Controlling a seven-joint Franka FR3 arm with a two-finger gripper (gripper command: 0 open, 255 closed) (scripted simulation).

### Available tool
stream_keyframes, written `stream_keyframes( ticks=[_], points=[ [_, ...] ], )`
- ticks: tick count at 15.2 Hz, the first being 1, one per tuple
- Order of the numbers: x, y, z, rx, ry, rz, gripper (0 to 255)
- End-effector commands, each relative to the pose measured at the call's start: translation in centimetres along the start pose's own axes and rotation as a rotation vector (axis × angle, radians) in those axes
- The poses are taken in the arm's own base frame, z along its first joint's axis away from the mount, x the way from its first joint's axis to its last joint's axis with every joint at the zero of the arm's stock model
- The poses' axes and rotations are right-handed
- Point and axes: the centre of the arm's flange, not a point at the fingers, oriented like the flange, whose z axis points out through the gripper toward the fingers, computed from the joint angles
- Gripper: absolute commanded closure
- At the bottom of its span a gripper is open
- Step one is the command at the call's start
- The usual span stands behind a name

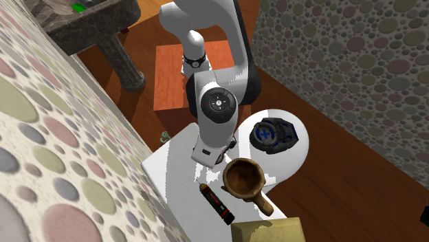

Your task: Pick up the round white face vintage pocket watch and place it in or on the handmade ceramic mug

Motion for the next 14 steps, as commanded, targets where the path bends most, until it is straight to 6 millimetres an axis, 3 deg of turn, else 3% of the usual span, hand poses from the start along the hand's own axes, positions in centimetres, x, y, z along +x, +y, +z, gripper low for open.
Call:
stream_keyframes(
  ticks=[1, 5, 14],
  points=[
    [0.0, 0.0, 0.0, 0.0, -0.001, 0.001, 255],
    [0.0, 0.0, 0.1, 0.0, -0.001, 0.001, 255],
    [-0.1, 0.1, -4.7, 0.0, -0.001, 0.001, 255]
  ],
)
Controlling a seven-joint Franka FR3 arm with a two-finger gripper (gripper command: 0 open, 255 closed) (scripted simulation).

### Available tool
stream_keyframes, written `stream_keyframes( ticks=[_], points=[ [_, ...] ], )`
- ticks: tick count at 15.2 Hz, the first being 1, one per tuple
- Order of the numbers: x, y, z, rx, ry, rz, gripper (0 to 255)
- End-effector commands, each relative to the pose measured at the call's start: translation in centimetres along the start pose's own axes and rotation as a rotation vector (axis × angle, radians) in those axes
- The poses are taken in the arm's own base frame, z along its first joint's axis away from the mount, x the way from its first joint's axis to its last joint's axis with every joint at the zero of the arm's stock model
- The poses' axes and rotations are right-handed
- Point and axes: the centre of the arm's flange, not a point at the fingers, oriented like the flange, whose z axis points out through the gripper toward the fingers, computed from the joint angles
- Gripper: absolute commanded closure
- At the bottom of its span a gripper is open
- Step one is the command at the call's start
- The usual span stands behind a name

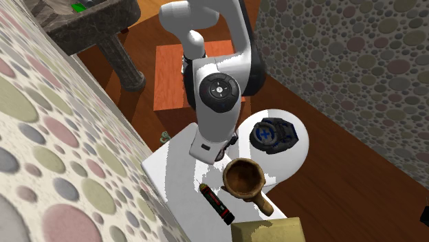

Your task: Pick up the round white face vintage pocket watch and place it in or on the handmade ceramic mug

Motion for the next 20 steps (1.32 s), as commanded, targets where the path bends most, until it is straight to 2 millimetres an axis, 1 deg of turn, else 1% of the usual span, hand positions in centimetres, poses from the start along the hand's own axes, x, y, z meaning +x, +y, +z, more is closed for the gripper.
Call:
stream_keyframes(
  ticks=[1, 20],
  points=[
    [-0.1, 0.1, -1.1, 0.0, 0.0, 0.0, 255],
    [-0.2, 0.3, -11.1, 0.0, 0.0, 0.0, 255]
  ],
)
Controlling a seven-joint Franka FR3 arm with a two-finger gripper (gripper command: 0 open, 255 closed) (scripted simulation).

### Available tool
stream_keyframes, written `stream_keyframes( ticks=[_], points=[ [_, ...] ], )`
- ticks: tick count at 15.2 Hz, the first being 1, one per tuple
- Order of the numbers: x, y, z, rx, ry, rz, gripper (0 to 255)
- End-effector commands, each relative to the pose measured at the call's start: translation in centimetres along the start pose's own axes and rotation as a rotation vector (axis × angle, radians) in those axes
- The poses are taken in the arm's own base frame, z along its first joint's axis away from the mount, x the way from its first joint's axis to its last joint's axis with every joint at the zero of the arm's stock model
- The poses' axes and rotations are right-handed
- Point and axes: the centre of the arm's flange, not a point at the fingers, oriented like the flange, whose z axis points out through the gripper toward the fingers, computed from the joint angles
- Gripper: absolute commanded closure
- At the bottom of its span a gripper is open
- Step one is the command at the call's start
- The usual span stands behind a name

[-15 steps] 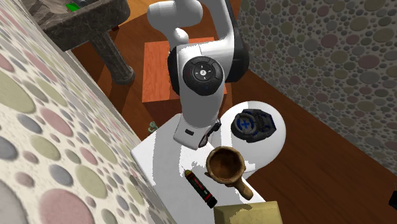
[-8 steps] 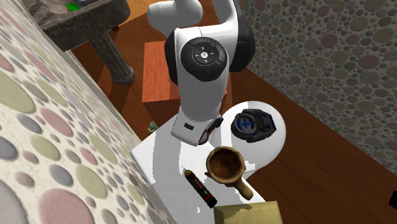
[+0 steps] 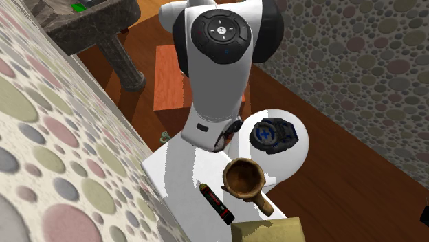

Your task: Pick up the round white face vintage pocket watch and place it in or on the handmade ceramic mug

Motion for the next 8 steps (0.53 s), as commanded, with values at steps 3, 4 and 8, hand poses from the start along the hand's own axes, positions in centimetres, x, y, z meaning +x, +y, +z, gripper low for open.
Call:
stream_keyframes(
  ticks=[3, 4, 8],
  points=[
    [0.0, 0.1, -2.2, 0.0, 0.0, 0.0, 255],
    [0.0, 0.1, -2.7, 0.0, 0.0, 0.0, 255],
    [0.0, 0.1, -4.5, 0.0, 0.0, 0.0, 255]
  ],
)
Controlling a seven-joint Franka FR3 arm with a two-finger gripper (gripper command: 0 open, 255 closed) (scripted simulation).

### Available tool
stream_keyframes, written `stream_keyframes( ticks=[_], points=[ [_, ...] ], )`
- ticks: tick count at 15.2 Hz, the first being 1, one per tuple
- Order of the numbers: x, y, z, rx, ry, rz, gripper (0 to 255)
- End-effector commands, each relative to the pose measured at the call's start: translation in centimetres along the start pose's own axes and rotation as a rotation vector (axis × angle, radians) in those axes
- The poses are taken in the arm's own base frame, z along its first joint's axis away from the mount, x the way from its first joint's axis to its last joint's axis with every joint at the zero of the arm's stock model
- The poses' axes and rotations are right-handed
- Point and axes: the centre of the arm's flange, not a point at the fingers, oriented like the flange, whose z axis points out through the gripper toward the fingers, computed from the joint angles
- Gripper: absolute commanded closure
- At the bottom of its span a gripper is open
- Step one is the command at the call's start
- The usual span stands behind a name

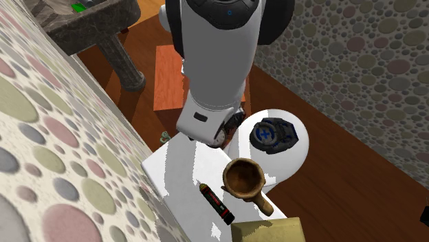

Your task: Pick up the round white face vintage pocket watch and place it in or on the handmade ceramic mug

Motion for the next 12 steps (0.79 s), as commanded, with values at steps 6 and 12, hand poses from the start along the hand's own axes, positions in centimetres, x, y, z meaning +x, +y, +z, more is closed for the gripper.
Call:
stream_keyframes(
  ticks=[6, 12],
  points=[
    [7.2, -3.2, -0.7, 0.0, 0.0, 0.0, 255],
    [14.8, -6.5, -1.0, 0.0, 0.0, 0.0, 255]
  ],
)
